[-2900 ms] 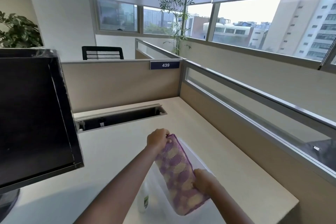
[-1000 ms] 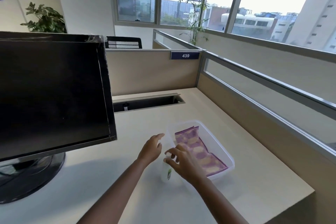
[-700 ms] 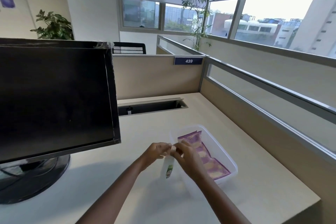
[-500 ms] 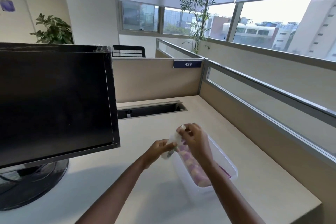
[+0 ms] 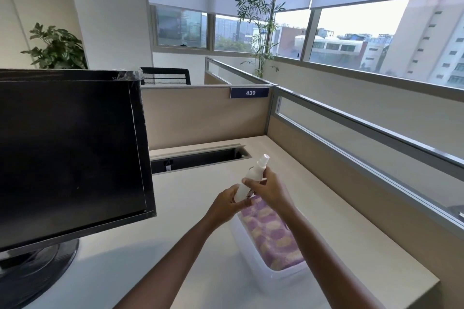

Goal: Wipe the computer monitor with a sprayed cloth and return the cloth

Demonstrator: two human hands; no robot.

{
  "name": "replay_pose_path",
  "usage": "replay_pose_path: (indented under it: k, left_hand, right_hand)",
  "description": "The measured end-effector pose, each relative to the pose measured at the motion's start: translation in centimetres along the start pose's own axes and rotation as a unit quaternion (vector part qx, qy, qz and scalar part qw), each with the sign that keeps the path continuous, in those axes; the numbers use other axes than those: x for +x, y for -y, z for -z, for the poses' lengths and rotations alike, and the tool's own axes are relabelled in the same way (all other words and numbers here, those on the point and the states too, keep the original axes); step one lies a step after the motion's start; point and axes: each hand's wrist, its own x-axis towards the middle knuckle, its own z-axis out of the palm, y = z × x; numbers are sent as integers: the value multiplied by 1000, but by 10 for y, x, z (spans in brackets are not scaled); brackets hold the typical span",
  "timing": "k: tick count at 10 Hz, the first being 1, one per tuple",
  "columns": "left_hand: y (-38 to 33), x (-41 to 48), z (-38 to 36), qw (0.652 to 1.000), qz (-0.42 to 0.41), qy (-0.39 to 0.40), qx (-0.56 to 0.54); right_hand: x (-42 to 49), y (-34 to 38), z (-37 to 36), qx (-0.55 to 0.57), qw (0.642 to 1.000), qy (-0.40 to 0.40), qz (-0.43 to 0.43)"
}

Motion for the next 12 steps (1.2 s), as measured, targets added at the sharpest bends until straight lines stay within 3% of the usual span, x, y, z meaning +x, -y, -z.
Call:
replay_pose_path:
  k: [2, 3, 6, 9, 11, 12]
  left_hand:
    - [13, 10, 7, 973, 63, -72, 210]
    - [21, 14, 10, 966, 123, -57, 222]
    - [39, 14, 4, 971, 151, -56, 175]
    - [40, 9, 3, 975, 152, -55, 151]
    - [38, -2, -2, 978, 159, -40, 131]
    - [38, -11, -3, 975, 173, -40, 133]
  right_hand:
    - [10, -24, -15, -53, 998, -12, -13]
    - [15, -44, -29, -98, 994, 7, -57]
    - [24, -81, -67, -143, 983, 56, -103]
    - [23, -90, -79, -166, 980, 74, -83]
    - [16, -95, -74, -143, 983, 97, -64]
    - [9, -99, -66, -112, 988, 70, -74]
